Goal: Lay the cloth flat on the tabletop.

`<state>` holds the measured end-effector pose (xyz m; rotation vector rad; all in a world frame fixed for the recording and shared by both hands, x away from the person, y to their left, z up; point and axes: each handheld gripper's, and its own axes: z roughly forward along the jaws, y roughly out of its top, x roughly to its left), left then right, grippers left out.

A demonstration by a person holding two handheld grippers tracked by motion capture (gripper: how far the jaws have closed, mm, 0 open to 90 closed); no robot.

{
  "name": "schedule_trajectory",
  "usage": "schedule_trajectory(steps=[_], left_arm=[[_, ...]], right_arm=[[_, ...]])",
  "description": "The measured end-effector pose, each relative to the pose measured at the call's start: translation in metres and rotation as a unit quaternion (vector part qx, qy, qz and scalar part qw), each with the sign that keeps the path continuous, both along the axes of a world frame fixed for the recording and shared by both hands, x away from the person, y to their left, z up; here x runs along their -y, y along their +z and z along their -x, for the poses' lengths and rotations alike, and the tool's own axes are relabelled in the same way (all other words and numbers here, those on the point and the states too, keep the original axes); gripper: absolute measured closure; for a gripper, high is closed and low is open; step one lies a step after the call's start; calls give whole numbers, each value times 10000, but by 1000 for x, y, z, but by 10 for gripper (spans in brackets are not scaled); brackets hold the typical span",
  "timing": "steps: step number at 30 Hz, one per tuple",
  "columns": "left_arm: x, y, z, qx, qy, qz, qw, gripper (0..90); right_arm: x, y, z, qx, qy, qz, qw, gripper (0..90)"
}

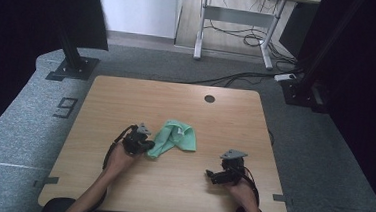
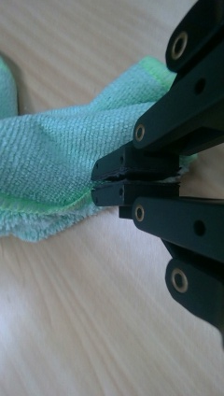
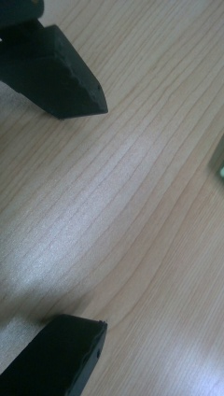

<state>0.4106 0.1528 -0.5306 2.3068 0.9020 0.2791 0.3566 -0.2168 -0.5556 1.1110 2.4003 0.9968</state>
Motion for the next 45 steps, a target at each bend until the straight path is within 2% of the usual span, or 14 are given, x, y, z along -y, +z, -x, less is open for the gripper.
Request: schedule_trajectory(steps=[5, 7, 8, 10, 13, 17, 19, 22, 25, 27, 32, 39, 41, 45], left_arm=[[5, 0, 10, 18, -183, 2, 9998, 858], [6, 0, 10, 35, -198, -28, 9998, 848], [5, 1, 9, 69, -205, -48, 9998, 826], [5, 2, 8, 215, -188, -82, 9996, 690], [5, 7, 5, 274, -214, 18, 9994, 560], [11, 20, -2, 259, -349, 345, 9985, 503], [16, 25, -4, 254, -415, 349, 9982, 492], [26, 29, -8, 254, -528, 240, 9980, 503], [31, 29, -10, 235, -573, 153, 9980, 596], [33, 29, -9, 254, -616, 99, 9977, 668], [33, 32, -10, 237, -626, 126, 9977, 817], [28, 41, -13, 293, -516, 226, 9980, 850], [25, 44, -13, 307, -482, 253, 9980, 851], [18, 47, -14, 365, -372, 298, 9982, 852]], right_arm=[[-2, 4, 1, 5, 20, -30, 10000, 141], [-2, 5, 1, -5, 9, -29, 10000, 147], [-3, 5, 1, -7, -4, -26, 10000, 148], [-3, 5, 1, -16, -32, -26, 10000, 157], [-3, 5, 1, -4, -43, -35, 10000, 155], [-3, 4, 1, 1, -28, -41, 10000, 149], [-3, 4, 1, 3, -23, -35, 10000, 149], [-4, 5, 0, -1, -35, -26, 10000, 160], [-5, 8, -1, -74, 76, -149, 9998, 317], [-8, 11, -3, -103, 98, -292, 9995, 338], [-21, 21, -15, -62, 211, -387, 9990, 469], [-55, 28, -40, -8, 472, -345, 9983, 582], [-66, 29, -44, 31, 545, -278, 9981, 642], [-80, 25, -53, -67, 626, -80, 9980, 742]])
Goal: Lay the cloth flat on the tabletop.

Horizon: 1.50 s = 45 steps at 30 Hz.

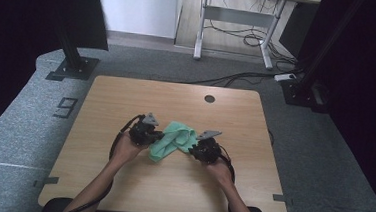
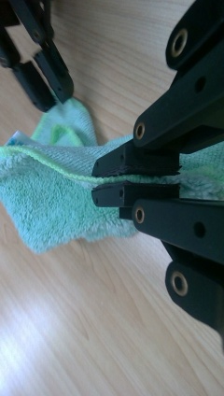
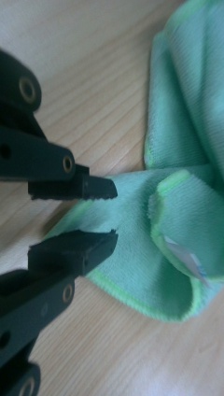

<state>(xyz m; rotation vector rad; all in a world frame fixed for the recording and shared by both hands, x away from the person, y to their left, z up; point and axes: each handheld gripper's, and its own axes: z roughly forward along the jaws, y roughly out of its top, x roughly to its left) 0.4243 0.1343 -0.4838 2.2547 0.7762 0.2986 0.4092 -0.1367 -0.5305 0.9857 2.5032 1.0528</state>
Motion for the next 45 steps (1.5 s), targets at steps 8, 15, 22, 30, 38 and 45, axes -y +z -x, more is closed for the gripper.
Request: schedule_trajectory(steps=[8, 15, 22, 30, 38, 45], left_arm=[[-37, -2, -9, 11, 647, 116, 9978, 852], [-72, -25, -13, -367, 1163, -117, 9925, 844], [-82, -28, -12, -199, 1362, -316, 9900, 524], [-48, -3, -9, 85, 579, 7, 9983, 406], [-2, 1, -1, 116, -92, 124, 9998, 413], [29, -6, 2, -32, -649, -145, 9978, 477]], right_arm=[[5, -8, -6, -214, -160, 107, 9996, 819], [14, -7, -9, -298, -298, 83, 9991, 806], [18, -1, -8, -184, -370, 142, 9990, 698], [32, 7, -14, -137, -671, -203, 9974, 555], [24, -2, -14, -235, -558, -165, 9980, 580], [25, -1, -14, -288, -510, -198, 9981, 639]])
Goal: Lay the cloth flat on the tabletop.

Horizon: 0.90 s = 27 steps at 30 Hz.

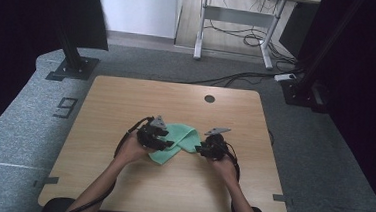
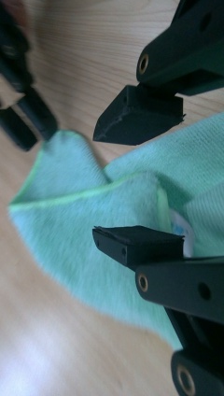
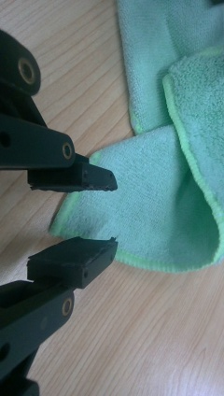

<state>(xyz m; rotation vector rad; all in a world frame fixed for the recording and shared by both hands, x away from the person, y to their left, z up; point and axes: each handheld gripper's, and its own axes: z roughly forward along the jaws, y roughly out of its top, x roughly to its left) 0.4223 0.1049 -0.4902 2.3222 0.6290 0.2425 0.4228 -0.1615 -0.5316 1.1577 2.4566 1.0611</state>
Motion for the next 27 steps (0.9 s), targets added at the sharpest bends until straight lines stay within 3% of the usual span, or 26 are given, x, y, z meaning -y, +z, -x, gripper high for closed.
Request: schedule_trajectory(steps=[7, 11, 13, 14, 16, 20, 23, 27], left_arm=[[0, -26, -4, -131, 75, -335, 9993, 486], [3, -34, -5, -92, 83, -541, 9985, 491], [5, -36, -4, -6, 100, -699, 9975, 561], [5, -37, -3, 22, 144, -707, 9974, 601], [4, -37, -4, 47, 217, -733, 9971, 695], [0, -36, -4, -91, 254, -613, 9978, 845], [-4, -28, -1, -190, 245, -439, 9986, 855], [-20, 2, 0, -106, 293, -47, 9995, 850]], right_arm=[[10, 0, 0, -1, -134, -19, 9999, 593], [6, -3, -1, -24, -146, 85, 9999, 551], [3, -7, -2, -99, -120, 159, 9998, 554], [2, -8, -2, -30, -115, 177, 9998, 570], [-1, -7, -1, -37, -55, 203, 9998, 671], [-6, -7, 4, -94, 104, 190, 9997, 842], [-9, -5, 6, -4, 216, 363, 9991, 855], [-4, 10, 10, 157, 210, 245, 9994, 860]])
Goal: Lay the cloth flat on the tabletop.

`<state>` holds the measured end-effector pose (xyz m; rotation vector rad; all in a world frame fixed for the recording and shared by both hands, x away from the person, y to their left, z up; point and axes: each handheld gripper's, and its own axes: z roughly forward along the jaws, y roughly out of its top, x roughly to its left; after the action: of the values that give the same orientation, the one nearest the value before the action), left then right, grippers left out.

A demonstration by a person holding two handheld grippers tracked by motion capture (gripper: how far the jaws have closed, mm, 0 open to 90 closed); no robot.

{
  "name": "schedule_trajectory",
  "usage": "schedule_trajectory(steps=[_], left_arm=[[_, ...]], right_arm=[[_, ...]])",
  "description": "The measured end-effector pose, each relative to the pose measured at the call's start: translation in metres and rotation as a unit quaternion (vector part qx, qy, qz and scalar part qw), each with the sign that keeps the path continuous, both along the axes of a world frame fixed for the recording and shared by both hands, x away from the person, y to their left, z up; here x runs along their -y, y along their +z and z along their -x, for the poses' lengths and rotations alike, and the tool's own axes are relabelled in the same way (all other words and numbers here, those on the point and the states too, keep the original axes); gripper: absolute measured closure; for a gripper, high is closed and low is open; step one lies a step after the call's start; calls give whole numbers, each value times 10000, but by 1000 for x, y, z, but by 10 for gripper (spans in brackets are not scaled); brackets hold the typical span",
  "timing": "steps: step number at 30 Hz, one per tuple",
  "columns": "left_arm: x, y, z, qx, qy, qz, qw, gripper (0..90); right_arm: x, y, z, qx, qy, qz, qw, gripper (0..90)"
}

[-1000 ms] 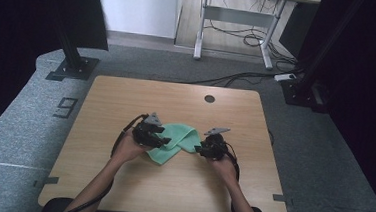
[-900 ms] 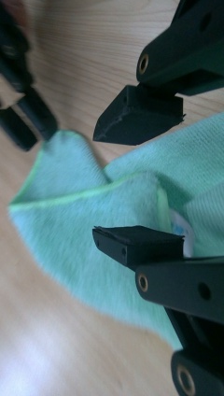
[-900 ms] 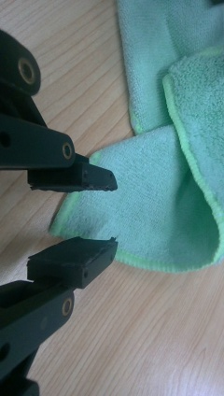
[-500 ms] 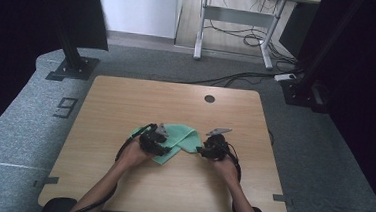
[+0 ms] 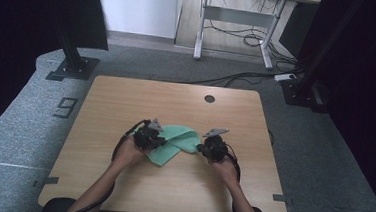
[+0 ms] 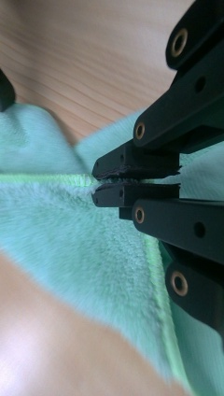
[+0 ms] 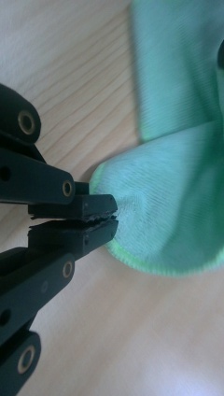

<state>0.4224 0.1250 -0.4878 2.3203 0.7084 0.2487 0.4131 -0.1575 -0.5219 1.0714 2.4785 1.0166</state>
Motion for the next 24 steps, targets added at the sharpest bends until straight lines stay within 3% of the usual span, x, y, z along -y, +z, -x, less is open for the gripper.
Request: schedule_trajectory(steps=[3, 5, 6, 7, 8, 9, 11, 13, 16, 19, 24], left_arm=[[-18, 40, -11, 280, 276, 303, 9988, 850], [-28, 68, -24, 503, 518, 506, 9961, 847], [-33, 79, -33, 615, 743, 482, 9942, 832], [-37, 87, -44, 794, 1160, 262, 9897, 767], [-42, 92, -53, 899, 1625, 54, 9826, 616], [-50, 94, -61, 899, 1875, 23, 9781, 510], [-65, 95, -65, 869, 2127, 214, 9730, 358], [-77, 89, -60, 867, 2076, 340, 9738, 305], [-89, 73, -58, 695, 2077, 470, 9746, 251], [-92, 58, -58, 617, 2078, 401, 9754, 199], [-88, 46, -58, 522, 1888, 377, 9799, 165]], right_arm=[[5, 28, -3, 328, -90, -36, 9994, 860], [5, 54, -13, 624, -198, -48, 9978, 860], [3, 68, -19, 754, -253, -75, 9968, 856], [2, 80, -27, 919, -320, -113, 9952, 832], [1, 89, -37, 1042, -473, -77, 9934, 705], [1, 96, -48, 1108, -689, 78, 9914, 560], [6, 101, -61, 959, -946, 54, 9909, 488], [12, 98, -62, 883, -1008, -58, 9910, 424], [21, 84, -55, 725, -927, -95, 9930, 402], [27, 70, -52, 550, -935, -176, 9939, 383], [27, 61, -47, 507, -857, -195, 9948, 347]])
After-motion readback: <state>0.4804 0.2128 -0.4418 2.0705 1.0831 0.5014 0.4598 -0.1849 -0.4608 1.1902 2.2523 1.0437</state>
